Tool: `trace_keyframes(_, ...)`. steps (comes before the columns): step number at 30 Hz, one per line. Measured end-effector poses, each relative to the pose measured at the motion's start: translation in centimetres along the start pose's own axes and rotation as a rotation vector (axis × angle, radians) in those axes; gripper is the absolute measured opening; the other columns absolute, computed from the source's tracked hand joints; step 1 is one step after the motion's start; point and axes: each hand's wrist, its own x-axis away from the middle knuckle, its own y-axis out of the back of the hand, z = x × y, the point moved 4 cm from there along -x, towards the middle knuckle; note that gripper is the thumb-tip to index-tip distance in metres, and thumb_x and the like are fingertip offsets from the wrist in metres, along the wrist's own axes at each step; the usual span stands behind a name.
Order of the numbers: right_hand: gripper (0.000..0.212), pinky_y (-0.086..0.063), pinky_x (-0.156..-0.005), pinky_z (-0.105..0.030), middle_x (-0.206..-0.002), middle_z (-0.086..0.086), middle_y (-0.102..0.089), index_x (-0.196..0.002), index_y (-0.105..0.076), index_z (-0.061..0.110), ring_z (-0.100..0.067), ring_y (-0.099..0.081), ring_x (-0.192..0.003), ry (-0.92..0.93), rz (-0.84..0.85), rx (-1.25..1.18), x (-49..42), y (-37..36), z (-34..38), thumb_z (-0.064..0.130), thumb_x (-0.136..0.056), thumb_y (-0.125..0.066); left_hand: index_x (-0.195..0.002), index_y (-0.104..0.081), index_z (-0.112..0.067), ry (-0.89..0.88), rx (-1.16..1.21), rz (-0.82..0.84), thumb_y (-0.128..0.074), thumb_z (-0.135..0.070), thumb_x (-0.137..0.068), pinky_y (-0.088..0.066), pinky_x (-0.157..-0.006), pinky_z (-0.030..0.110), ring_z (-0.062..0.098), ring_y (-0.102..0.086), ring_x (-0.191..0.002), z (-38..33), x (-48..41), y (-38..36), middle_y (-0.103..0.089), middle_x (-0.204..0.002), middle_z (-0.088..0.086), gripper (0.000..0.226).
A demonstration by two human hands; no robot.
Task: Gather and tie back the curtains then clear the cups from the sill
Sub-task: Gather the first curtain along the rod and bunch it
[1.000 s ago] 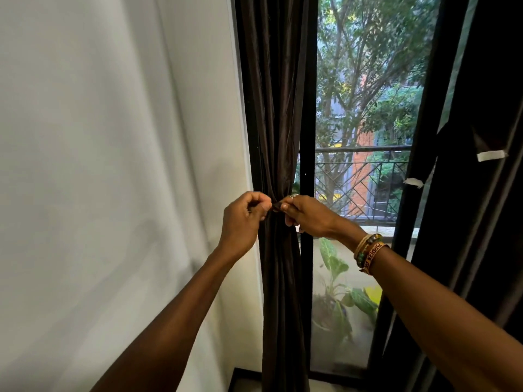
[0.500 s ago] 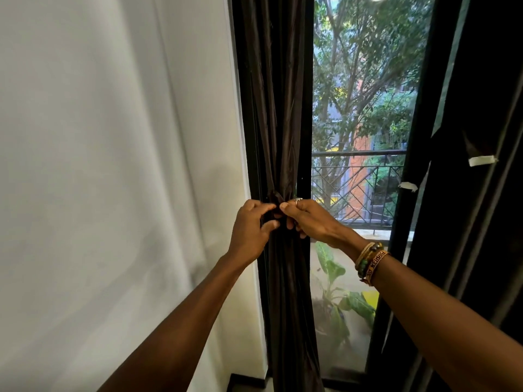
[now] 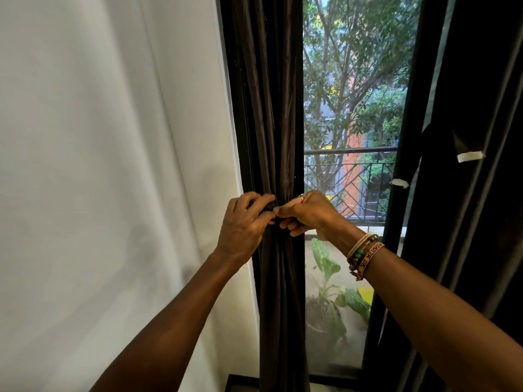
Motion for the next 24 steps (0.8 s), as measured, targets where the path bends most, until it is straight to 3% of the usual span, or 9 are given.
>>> trace_keyframes(3, 0.009, -0.058, -0.051, -0.029, -0.063, -0.007, -0.072, -0.088, -0.078, 0.008, -0.014, -0.068, -0.054, 0.208, -0.048, 0.040, 0.1, -0.1, 0.1, 0.016, -0.083, -0.079, -0.098, -0.075, -0.009, 0.079, 0.099, 0.027, -0.066, -0.019, -0.089, -0.051, -0.078, 0.039, 0.027, -0.062, -0.097, 0.2, 0.2, -0.1, -0.072, -0.108, 0.008, 0.016)
trace_keyframes(5, 0.013, -0.059, -0.054, -0.026, -0.064, -0.002, -0.072, -0.098, -0.078, 0.013, -0.010, -0.068, -0.055, 0.384, -0.036, 0.200, 0.3, 0.0, 0.3, 0.015, -0.086, -0.076, -0.098, -0.075, -0.010, 0.141, 0.172, 0.049, -0.058, -0.021, -0.091, -0.050, -0.081, 0.037, 0.026, -0.064, -0.096, 0.5, 0.2, -0.1, -0.072, -0.107, 0.008, 0.021)
trace_keyframes(8, 0.025, -0.053, -0.065, -0.019, -0.085, -0.005, -0.077, -0.112, -0.075, 0.017, -0.009, -0.071, -0.070, 0.668, 0.012, 0.592, 0.9, 0.1, 1.4, 0.016, -0.087, -0.075, -0.096, -0.075, -0.010, 0.226, 0.236, 0.108, -0.069, -0.015, -0.087, -0.048, -0.086, 0.034, 0.026, -0.065, -0.097, 1.0, -0.2, -0.2, -0.072, -0.107, 0.007, 0.012)
trace_keyframes(10, 0.030, -0.052, -0.074, -0.027, -0.102, -0.007, -0.076, -0.119, -0.072, 0.021, -0.020, -0.070, -0.088, 0.761, 0.027, 0.837, 0.9, 0.2, 2.1, 0.019, -0.089, -0.072, -0.095, -0.075, -0.009, 0.260, 0.246, 0.142, -0.074, -0.010, -0.084, -0.052, -0.087, 0.037, 0.027, -0.064, -0.100, 1.2, -0.6, -0.4, -0.071, -0.108, 0.008, 0.011)
trace_keyframes(13, 0.025, -0.049, -0.076, -0.035, -0.103, -0.009, -0.070, -0.120, -0.070, 0.020, -0.028, -0.064, -0.093, 0.747, 0.117, 1.040, 0.5, -0.4, 2.4, 0.022, -0.097, -0.060, -0.094, -0.074, -0.010, 0.382, 0.259, 0.144, -0.075, -0.008, -0.083, -0.052, -0.088, 0.039, 0.028, -0.058, -0.107, 1.4, -0.6, -0.2, -0.063, -0.119, 0.010, 0.010)
trace_keyframes(16, 0.019, -0.044, -0.065, -0.035, -0.091, -0.006, -0.064, -0.103, -0.065, 0.017, -0.026, -0.058, -0.079, 0.654, 0.203, 1.099, 0.0, -0.9, 2.2, 0.028, -0.094, -0.052, -0.095, -0.072, -0.010, 0.414, 0.214, 0.178, -0.074, -0.004, -0.083, -0.053, -0.089, 0.043, 0.033, -0.056, -0.111, 1.0, -0.4, -0.3, -0.056, -0.131, 0.014, 0.013)
trace_keyframes(19, 0.023, -0.040, -0.065, -0.034, -0.074, 0.001, -0.054, -0.077, -0.055, 0.017, -0.021, -0.052, -0.071, 0.501, 0.288, 0.921, -0.4, -0.8, 2.6, 0.033, -0.090, -0.044, -0.095, -0.070, -0.008, 0.371, 0.158, 0.137, -0.075, -0.004, -0.081, -0.056, -0.081, 0.041, 0.031, -0.059, -0.103, 0.4, -0.4, -0.1, -0.058, -0.122, 0.015, 0.016)
trace_keyframes(21, 0.028, -0.039, -0.068, -0.034, -0.071, 0.003, -0.049, -0.070, -0.051, 0.017, -0.016, -0.048, -0.070, 0.402, 0.328, 0.789, -0.6, -0.6, 2.9, 0.026, -0.095, -0.044, -0.096, -0.066, -0.010, 0.441, 0.208, 0.077, -0.077, -0.003, -0.078, -0.054, -0.077, 0.034, 0.024, -0.057, -0.095, 0.1, -0.5, 0.5, -0.057, -0.112, 0.011, 0.023)
trace_keyframes(24, 0.033, -0.033, -0.059, -0.026, -0.064, 0.007, -0.041, -0.065, -0.048, 0.021, -0.011, -0.037, -0.060, 0.241, 0.338, 0.573, -1.1, -0.2, 2.3, 0.016, -0.097, -0.044, -0.083, -0.063, -0.013, 0.500, 0.299, 0.025, -0.073, 0.008, -0.073, -0.052, -0.064, 0.032, 0.015, -0.054, -0.078, -0.5, -0.6, 0.9, -0.057, -0.091, 0.003, 0.025)
